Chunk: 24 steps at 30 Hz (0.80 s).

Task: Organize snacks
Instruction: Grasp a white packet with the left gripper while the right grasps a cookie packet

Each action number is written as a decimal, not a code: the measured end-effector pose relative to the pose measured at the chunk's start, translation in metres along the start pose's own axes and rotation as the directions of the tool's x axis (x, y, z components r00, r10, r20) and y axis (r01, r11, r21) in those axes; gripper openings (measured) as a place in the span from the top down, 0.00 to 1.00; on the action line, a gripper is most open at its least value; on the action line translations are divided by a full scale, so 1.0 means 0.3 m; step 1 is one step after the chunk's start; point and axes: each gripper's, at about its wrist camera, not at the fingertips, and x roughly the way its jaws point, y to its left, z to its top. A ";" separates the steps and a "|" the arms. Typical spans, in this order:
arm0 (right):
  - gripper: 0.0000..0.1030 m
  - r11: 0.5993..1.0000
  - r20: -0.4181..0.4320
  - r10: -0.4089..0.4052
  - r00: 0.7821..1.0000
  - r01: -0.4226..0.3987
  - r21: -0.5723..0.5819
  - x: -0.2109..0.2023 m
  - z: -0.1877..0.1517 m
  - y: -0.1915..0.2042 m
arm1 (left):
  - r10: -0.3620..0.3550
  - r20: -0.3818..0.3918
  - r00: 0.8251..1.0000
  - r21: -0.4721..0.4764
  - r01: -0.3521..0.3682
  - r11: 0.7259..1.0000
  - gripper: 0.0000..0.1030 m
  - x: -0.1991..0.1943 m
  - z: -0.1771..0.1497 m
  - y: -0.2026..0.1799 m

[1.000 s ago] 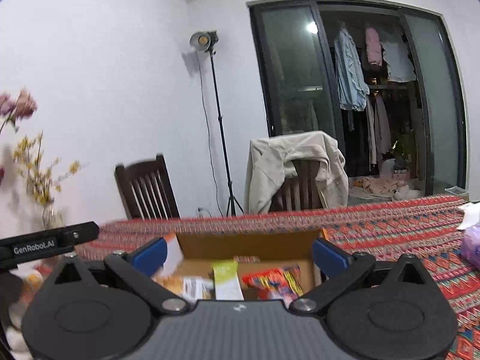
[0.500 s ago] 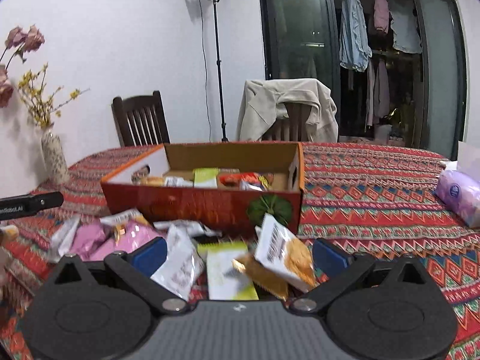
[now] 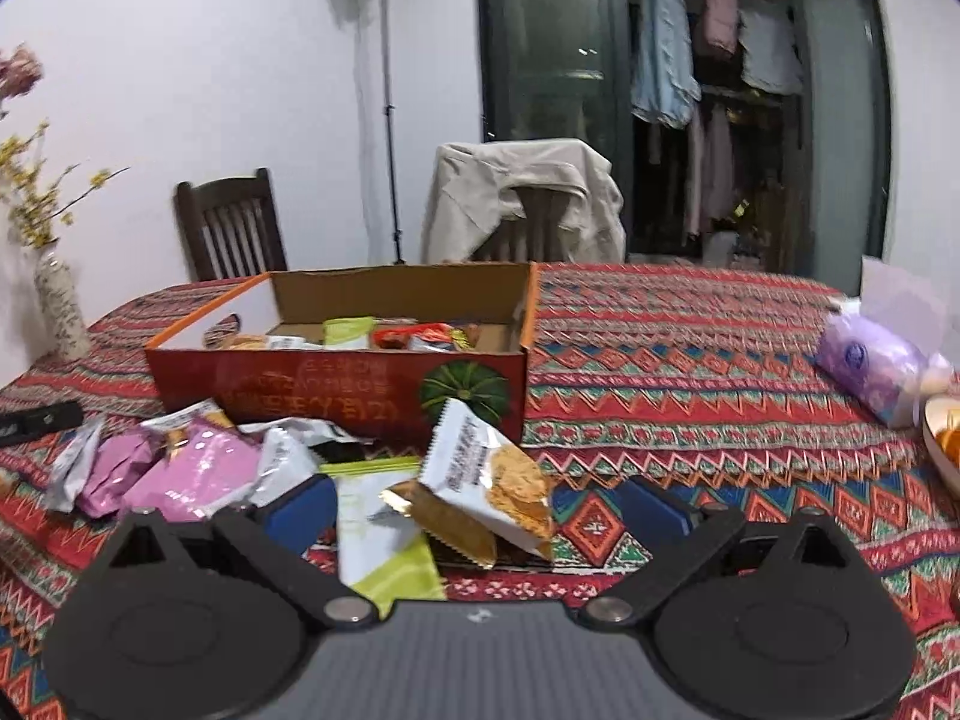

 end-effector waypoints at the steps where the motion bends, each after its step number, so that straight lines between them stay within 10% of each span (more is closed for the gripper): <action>1: 0.12 1.000 -0.009 0.000 1.000 0.000 0.014 0.014 0.002 -0.007 | -0.004 -0.001 1.000 0.000 0.004 1.000 0.00 0.000 -0.001 0.000; 14: 0.39 0.994 -0.101 0.037 0.994 -0.027 0.106 0.232 0.038 -0.050 | -0.034 -0.008 0.999 -0.028 0.033 0.999 0.00 0.003 -0.001 0.011; 24: 0.59 0.942 -0.016 0.073 0.997 -0.063 0.328 0.214 -0.005 -0.200 | -0.060 -0.016 0.998 -0.034 0.059 0.998 0.00 0.008 -0.001 0.008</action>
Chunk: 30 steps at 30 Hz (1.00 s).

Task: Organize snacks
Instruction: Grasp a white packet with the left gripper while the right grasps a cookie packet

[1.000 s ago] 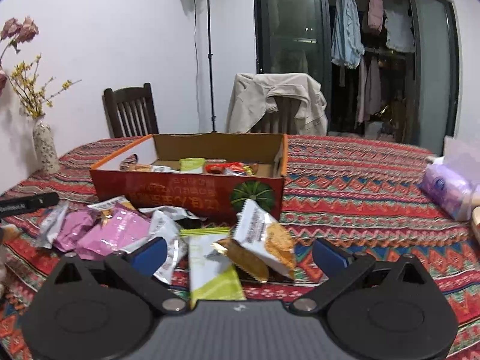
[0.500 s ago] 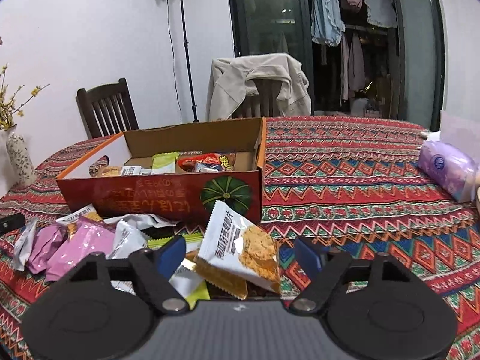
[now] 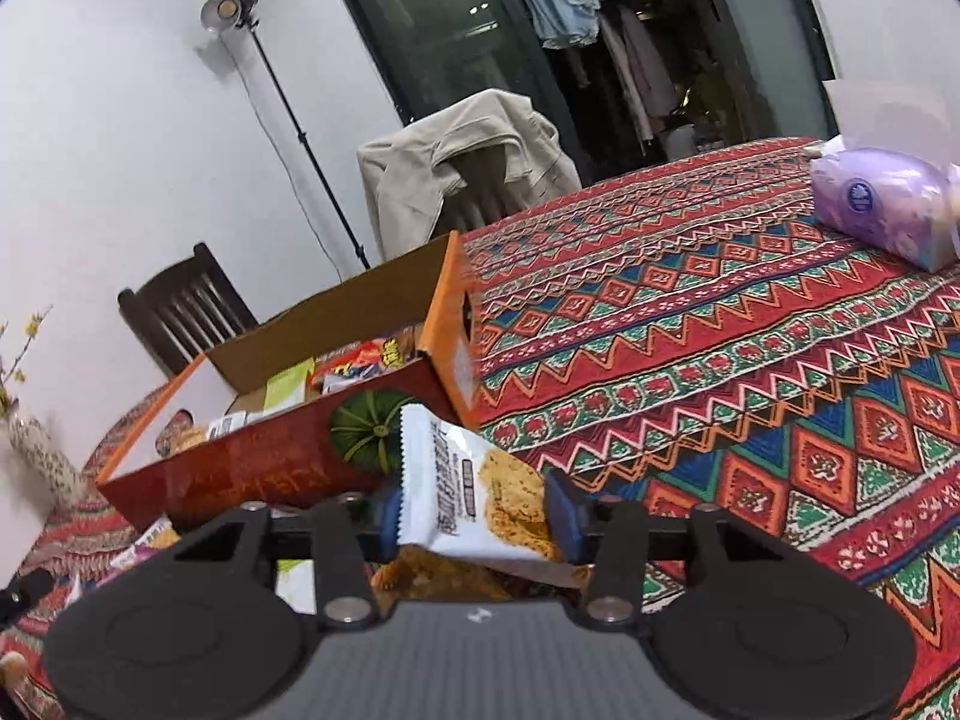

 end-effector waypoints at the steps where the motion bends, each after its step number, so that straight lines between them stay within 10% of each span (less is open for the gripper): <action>1: 0.62 1.000 0.002 -0.011 1.000 0.011 -0.004 0.002 -0.002 0.000 | 0.005 0.000 1.000 -0.002 -0.005 1.000 0.00 0.001 0.000 0.000; 5: 0.87 0.997 0.016 -0.081 0.997 0.081 0.004 0.001 -0.004 -0.018 | 0.020 -0.008 1.000 -0.002 -0.020 1.000 0.00 0.009 0.000 0.000; 30: 0.90 0.981 0.240 0.076 0.968 -0.029 -0.191 -0.126 -0.035 0.084 | 0.145 -0.117 0.983 0.088 -0.135 0.987 0.00 0.088 -0.022 -0.046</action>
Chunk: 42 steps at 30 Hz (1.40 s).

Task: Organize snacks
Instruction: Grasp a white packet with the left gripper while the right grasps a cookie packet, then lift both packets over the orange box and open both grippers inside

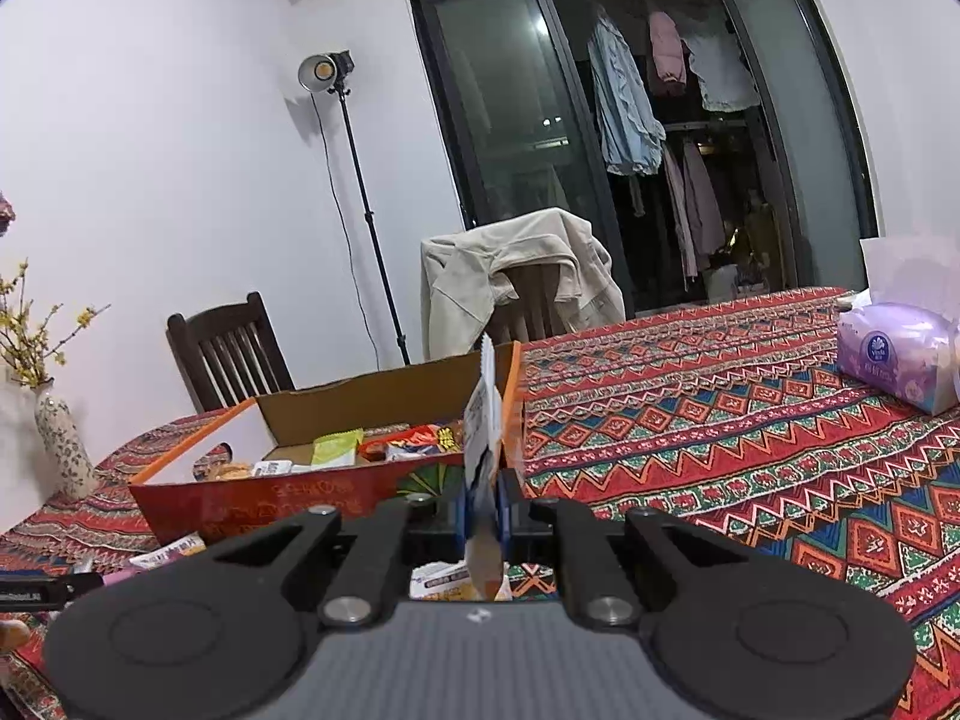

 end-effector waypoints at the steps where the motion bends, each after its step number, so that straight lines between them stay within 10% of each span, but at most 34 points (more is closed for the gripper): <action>1: 0.90 1.000 0.007 0.005 1.000 -0.005 0.002 -0.007 -0.001 -0.002 | -0.012 -0.019 1.000 -0.010 0.012 1.000 0.00 0.008 0.001 0.005; 15: 0.90 1.000 -0.003 0.008 1.000 -0.008 0.022 -0.004 -0.002 -0.011 | -0.099 -0.037 0.994 -0.089 0.096 0.991 0.47 0.009 0.000 0.040; 42: 0.90 0.996 0.019 0.037 0.999 -0.035 -0.080 -0.004 0.121 0.120 | -0.113 0.263 0.958 -0.071 0.136 0.988 0.51 -0.176 0.139 0.029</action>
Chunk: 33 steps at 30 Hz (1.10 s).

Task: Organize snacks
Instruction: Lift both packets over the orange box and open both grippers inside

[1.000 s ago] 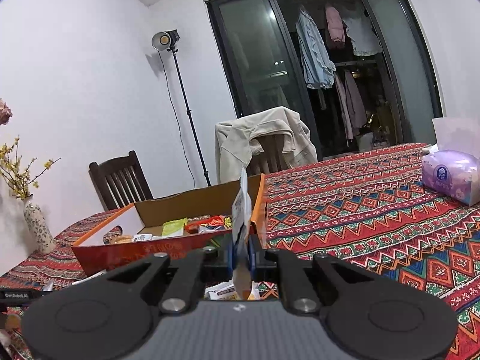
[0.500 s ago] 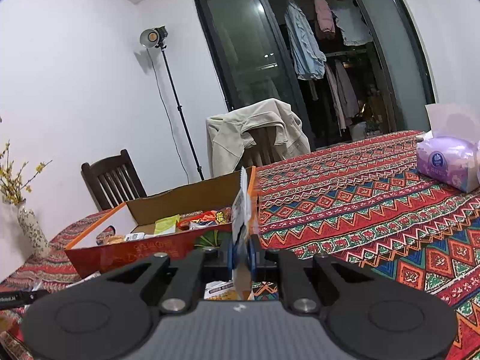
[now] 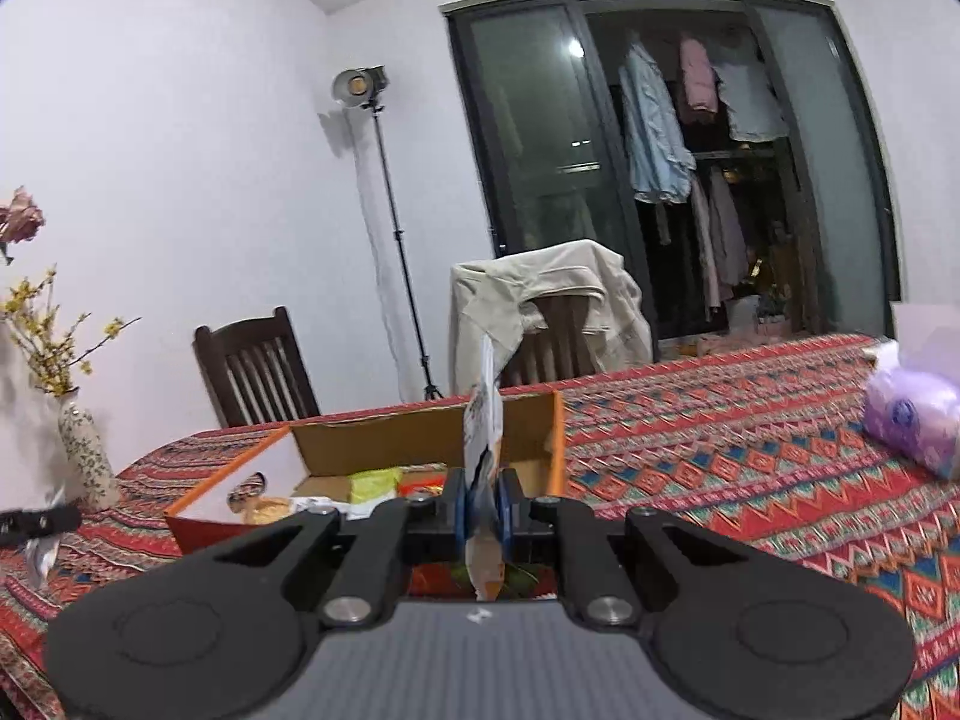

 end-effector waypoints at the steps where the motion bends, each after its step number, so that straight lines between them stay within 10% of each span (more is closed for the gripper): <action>1: 0.90 1.000 -0.001 0.000 1.000 0.000 -0.018 0.008 0.014 0.014 | -0.002 0.009 1.000 0.007 0.002 1.000 0.51 0.006 0.017 -0.012; 19: 0.90 1.000 0.011 -0.006 1.000 0.006 -0.005 0.306 0.191 0.174 | -0.080 0.084 0.993 0.083 0.073 0.994 0.51 0.225 0.212 -0.341; 33: 0.90 1.000 -0.058 0.019 0.998 -0.019 0.013 0.475 0.081 0.110 | -0.015 -0.060 0.998 0.053 0.019 0.998 0.51 0.498 0.105 -0.265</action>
